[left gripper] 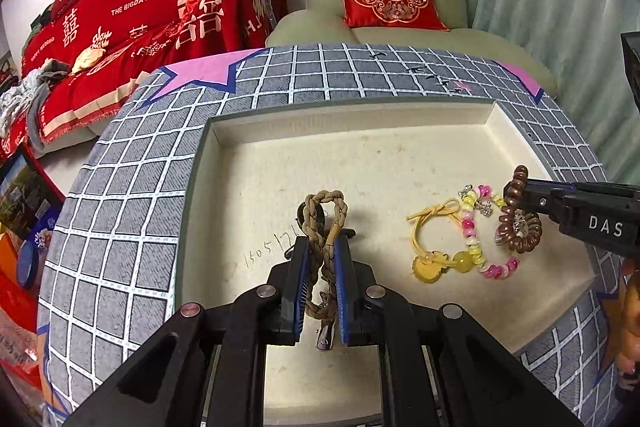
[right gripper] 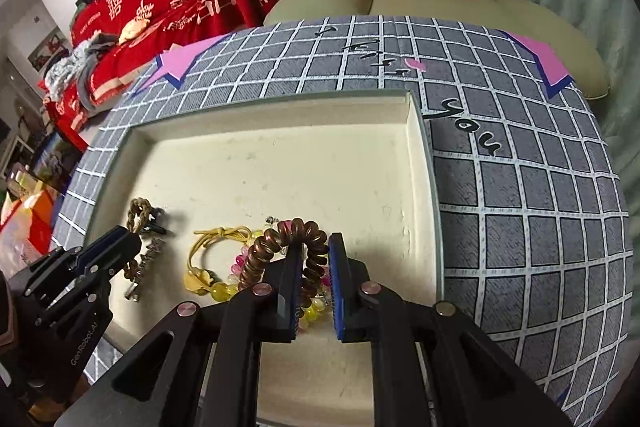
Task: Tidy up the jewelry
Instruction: 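Carry the rope bracelet and coil hair tie into the tray with both tools, then open both tools to drop the rope bracelet and hair tie in the tray, then move both tools back toward the remaining silver earrings on the table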
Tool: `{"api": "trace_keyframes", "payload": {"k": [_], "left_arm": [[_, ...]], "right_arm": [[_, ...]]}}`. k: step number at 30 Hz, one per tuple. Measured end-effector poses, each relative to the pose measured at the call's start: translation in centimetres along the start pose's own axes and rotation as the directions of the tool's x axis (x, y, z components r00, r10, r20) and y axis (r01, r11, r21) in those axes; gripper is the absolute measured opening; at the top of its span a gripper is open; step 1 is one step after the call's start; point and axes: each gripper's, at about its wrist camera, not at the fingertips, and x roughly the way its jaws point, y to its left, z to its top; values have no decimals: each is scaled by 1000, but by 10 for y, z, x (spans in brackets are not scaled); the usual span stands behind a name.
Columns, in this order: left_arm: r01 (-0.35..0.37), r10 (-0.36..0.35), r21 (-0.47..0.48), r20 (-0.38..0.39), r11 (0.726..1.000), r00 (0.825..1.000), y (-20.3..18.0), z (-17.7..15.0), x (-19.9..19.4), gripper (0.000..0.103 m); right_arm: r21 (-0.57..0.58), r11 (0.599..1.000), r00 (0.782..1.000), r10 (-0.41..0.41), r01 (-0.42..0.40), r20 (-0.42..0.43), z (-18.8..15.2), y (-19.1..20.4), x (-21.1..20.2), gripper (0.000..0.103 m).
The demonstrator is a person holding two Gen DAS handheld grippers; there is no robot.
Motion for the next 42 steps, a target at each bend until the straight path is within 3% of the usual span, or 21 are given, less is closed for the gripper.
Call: {"api": "trace_keyframes", "payload": {"k": [8,10,12,16,18,24,29,30,31,32,33,40,42], "left_arm": [[-11,11,13,-13,1000,1000,-5,-3,2,22],[-12,12,16,-16,1000,1000,-6,-4,2,22],[-10,11,21,-18,1000,1000,-7,-3,2,22],[-23,23,30,-9,999,1000,-9,-3,-3,22],[-27,27,30,-4,999,1000,-10,-3,-5,22],[-44,43,38,18,998,999,-11,-2,-15,22],[-42,41,23,31,999,999,-9,0,-23,23],[-42,41,22,32,999,999,-8,1,-23,33],[-43,42,19,32,999,999,-7,2,-24,72],[-45,45,8,46,999,998,-6,2,-26,92],[-46,46,0,71,999,996,-6,1,-30,103],[-46,42,34,107,998,993,-13,-1,-45,103],[-47,41,42,132,998,990,-13,-3,-54,103]], "right_arm": [[-40,999,1000,-26,26,-14,-4,8,6,19],[-41,999,999,-30,29,-16,-4,9,6,31],[-35,999,999,-34,34,-12,-4,8,4,52],[-14,1000,1000,-9,10,6,-4,5,-2,60],[10,1000,1000,17,-17,16,-2,1,-7,71],[97,989,992,104,-110,67,-1,-8,-28,74],[113,986,987,113,-125,113,-7,-12,-52,74],[115,985,987,113,-127,117,-9,-13,-55,75],[119,984,986,115,-129,123,-11,-13,-59,75],[124,983,985,118,-134,127,-13,-14,-63,75],[129,982,984,121,-137,128,-14,-15,-65,75],[162,976,985,127,-145,117,-26,-21,-74,75],[165,974,984,138,-156,114,-32,-22,-79,85]]}}
